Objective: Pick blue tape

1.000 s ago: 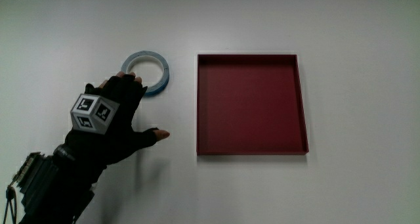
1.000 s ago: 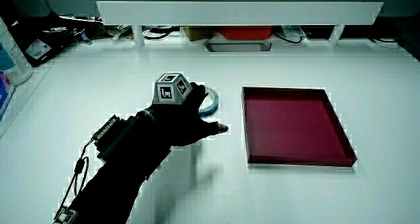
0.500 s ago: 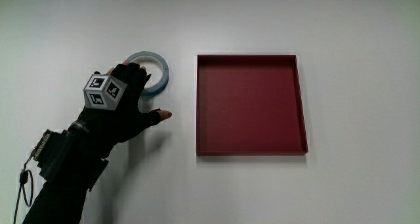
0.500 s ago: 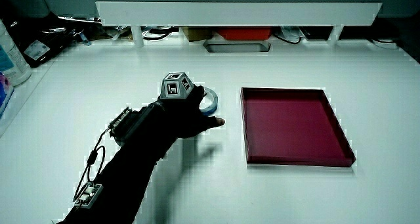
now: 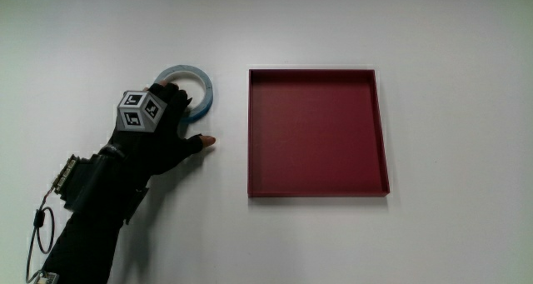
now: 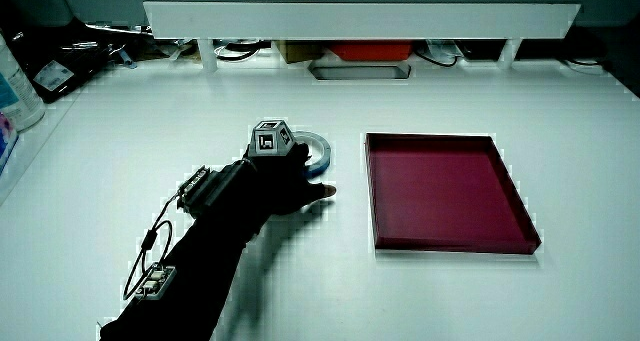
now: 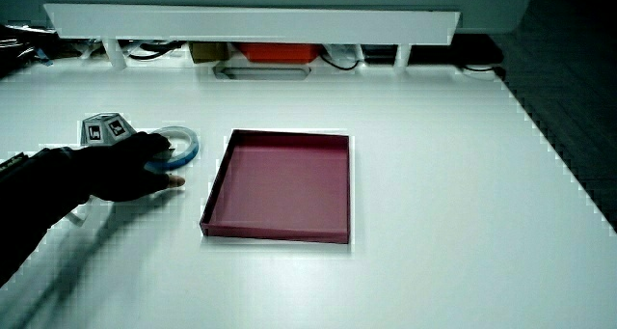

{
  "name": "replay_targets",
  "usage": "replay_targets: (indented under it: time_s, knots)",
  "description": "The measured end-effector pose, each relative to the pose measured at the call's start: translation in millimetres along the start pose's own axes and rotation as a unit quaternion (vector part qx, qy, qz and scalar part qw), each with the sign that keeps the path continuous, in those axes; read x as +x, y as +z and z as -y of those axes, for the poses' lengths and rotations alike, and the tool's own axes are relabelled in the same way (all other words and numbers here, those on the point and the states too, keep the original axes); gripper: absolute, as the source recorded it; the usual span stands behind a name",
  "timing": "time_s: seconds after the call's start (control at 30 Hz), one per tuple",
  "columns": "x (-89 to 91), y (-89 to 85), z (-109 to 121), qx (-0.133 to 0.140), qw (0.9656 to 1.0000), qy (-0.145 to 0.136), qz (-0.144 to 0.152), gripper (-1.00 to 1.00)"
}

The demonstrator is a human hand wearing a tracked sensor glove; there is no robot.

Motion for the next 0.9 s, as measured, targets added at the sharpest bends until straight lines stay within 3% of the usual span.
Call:
replay_targets:
  time_s: [0.17,0.23,0.4,0.43,0.53,0.6,0.67,0.8,0.9]
  knots:
    - [-0.6,-2.7,-4,0.01,0.9999,-0.01,0.003,0.0]
    - [1.7,-1.9,-4,0.009,0.9998,-0.016,-0.002,0.09]
    - [4.2,-0.2,0,0.059,0.9975,-0.036,-0.015,0.32]
    - [2.1,-2.3,-1,0.062,0.9973,-0.039,0.0,0.36]
    - [5.9,-0.6,3,0.085,0.9954,-0.044,-0.004,0.5]
    - [4.5,-3.0,2,0.099,0.9936,-0.054,0.008,0.59]
    - [5.5,-1.7,6,0.122,0.991,-0.056,-0.002,0.68]
    - [1.9,-4.8,6,0.127,0.9897,-0.062,0.018,0.86]
    - [2.3,-4.6,7,0.136,0.9885,-0.064,0.016,1.0]
